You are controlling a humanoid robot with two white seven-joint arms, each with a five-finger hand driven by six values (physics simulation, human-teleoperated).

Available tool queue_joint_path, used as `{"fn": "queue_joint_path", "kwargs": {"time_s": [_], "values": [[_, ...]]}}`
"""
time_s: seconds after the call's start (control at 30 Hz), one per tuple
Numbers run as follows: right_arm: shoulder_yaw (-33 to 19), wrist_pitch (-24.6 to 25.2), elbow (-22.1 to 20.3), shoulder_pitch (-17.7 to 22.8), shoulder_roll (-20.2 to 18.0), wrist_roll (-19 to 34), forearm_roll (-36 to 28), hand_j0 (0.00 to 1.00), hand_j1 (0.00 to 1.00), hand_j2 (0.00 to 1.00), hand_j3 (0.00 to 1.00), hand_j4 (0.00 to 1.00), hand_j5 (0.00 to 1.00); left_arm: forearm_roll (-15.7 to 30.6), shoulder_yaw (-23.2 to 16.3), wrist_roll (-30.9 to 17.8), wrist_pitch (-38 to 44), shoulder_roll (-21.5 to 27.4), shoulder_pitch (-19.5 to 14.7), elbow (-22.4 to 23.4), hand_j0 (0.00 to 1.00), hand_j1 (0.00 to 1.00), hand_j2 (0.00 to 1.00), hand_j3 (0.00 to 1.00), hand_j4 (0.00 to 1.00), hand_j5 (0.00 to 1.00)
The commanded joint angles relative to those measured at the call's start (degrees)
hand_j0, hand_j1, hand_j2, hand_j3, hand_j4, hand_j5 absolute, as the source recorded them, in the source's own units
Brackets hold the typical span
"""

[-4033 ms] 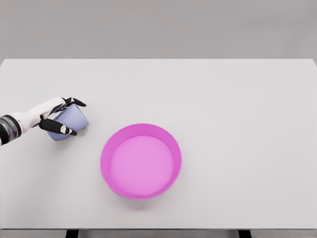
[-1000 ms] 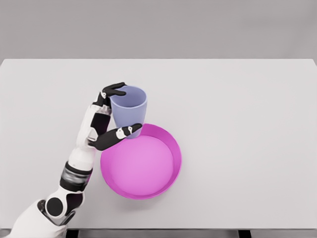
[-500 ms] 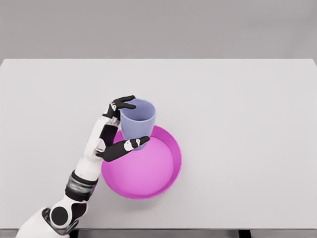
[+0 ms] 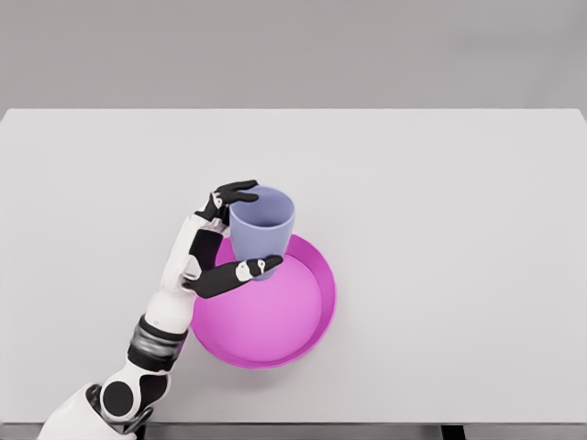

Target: Flip the cup with left arm and place it on the plate

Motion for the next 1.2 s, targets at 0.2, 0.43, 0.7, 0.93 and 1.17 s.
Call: {"fn": "queue_joint_path", "kwargs": {"time_s": [0.2, 0.43, 0.7, 0.93, 1.17], "values": [[0.10, 0.00, 0.03, 0.00, 0.00, 0.01, 0.01, 1.00, 1.00, 1.00, 1.00, 1.00, 1.00, -0.09, 0.05, -0.19, 0.03, -0.11, -0.26, -0.34, 0.77, 0.77, 0.77, 0.77, 0.77, 0.77], [0.01, 0.00, 0.03, 0.00, 0.00, 0.01, 0.01, 1.00, 1.00, 1.00, 1.00, 1.00, 1.00, -0.09, 0.05, -0.10, 0.03, -0.46, -0.18, -0.43, 0.84, 0.84, 0.84, 0.84, 0.84, 0.84], [0.01, 0.00, 0.03, 0.00, 0.00, 0.01, 0.01, 1.00, 1.00, 1.00, 1.00, 1.00, 1.00, 0.09, 0.05, -0.10, 0.03, -0.46, -0.18, -0.52, 0.93, 0.93, 0.93, 0.93, 0.93, 0.93], [0.01, 0.00, 0.03, 0.00, 0.00, 0.01, 0.01, 1.00, 1.00, 1.00, 1.00, 1.00, 1.00, 0.17, 0.14, -0.01, 0.03, -0.38, 0.00, -0.61, 0.95, 0.95, 0.95, 0.95, 0.95, 0.95], [0.01, 0.00, 0.03, 0.00, 0.00, 0.01, 0.01, 1.00, 1.00, 1.00, 1.00, 1.00, 1.00, 1.58, 0.05, 0.07, 0.03, -0.38, 0.44, -0.69, 0.96, 0.96, 0.96, 0.96, 0.96, 0.96]]}}
